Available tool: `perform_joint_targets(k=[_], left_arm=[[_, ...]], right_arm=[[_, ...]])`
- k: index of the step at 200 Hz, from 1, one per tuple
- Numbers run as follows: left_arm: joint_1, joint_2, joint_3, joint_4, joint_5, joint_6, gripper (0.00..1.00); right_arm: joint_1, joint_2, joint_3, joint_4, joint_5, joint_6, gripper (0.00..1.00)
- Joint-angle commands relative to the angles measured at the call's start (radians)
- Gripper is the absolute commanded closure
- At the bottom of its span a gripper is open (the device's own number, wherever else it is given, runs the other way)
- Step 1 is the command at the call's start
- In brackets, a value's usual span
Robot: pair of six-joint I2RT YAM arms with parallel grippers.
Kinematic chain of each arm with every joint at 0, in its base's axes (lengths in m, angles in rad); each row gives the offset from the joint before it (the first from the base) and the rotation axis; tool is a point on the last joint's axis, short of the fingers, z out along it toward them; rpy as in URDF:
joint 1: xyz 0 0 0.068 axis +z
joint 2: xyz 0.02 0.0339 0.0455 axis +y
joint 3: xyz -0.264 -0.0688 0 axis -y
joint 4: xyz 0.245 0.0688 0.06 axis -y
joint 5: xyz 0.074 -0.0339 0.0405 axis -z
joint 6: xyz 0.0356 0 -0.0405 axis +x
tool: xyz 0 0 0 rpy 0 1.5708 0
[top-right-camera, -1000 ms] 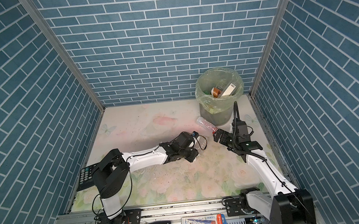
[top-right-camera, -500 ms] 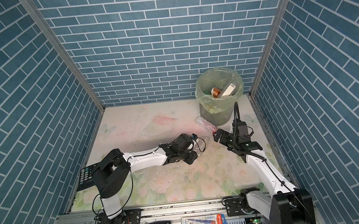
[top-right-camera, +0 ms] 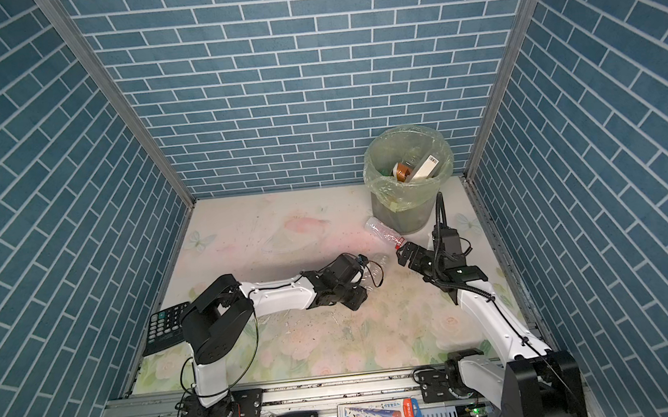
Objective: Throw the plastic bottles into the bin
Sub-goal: 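Grasp and lift the crushed clear bottle by its cap with the left gripper, then close the right gripper on the crushed bottle's base while the left holds the cap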
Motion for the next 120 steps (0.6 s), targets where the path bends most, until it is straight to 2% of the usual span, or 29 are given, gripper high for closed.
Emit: perform_joint_targets(k=[1,47,120], left_arm=[[-0.005,0.035,0.017,-0.013,-0.005,-0.013,0.60],[-0.008,0.036,0.024,-0.004,0.000,-0.010,0.74],[-0.003,-0.111,-0.023,0.069,-0.015,-0.023,0.76]], right_arm=[[-0.008,-0.005,-0.024,0.021,-0.009,0.032,0.02],[-0.013,0.001,-0.028,0.029,-0.016,0.032,0.02],[-0.020,0.012,-0.026,0.075,-0.058,0.100,0.01]])
